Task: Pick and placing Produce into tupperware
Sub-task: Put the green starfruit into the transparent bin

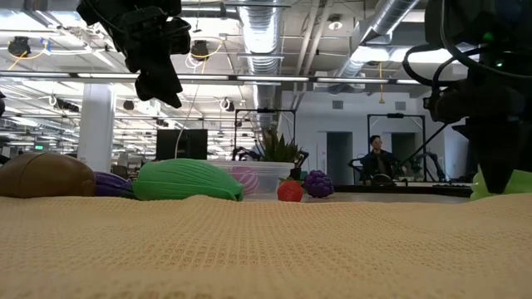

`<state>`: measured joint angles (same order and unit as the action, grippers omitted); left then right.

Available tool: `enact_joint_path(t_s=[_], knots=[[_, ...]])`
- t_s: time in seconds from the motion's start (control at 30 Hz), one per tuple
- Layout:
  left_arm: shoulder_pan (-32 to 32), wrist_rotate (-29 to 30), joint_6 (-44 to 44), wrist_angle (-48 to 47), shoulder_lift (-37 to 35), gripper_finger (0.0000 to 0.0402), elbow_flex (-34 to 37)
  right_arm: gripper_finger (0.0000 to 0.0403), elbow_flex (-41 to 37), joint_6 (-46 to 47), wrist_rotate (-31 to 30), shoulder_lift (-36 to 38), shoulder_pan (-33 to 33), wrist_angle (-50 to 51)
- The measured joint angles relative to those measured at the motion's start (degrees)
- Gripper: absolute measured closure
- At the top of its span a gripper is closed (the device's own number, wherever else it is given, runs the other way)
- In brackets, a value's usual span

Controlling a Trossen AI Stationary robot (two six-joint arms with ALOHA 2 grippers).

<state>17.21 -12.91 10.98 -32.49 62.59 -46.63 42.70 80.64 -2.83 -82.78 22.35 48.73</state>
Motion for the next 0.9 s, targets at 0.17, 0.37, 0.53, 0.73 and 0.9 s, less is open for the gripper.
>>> enact_joint_path(t_s=[0.17,0.37,0.53,0.73,0.9], knots=[[0.0,0.0,0.0,0.0,0.0,0.0201,0.0,0.0149,0.0,0.0,0.0,0.0,0.0,0.0],[0.0,0.0,0.0,0.0,0.0,0.0201,0.0,0.0177,0.0,0.0,0.0,0.0,0.0,0.1],[0.0,0.0,0.0,0.0,0.0,0.0201,0.0,0.0192,0.2,0.0,-0.1,0.1,0.0,0.2],[0.0,0.0,0.0,0.0,0.0,0.0201,0.0,0.0190,0.1,0.0,-0.1,0.1,0.0,0.1],[0.0,0.0,0.0,0.0,0.0,0.0201,0.0,0.0187,0.1,0.0,-0.1,0.1,0.0,0.1]])
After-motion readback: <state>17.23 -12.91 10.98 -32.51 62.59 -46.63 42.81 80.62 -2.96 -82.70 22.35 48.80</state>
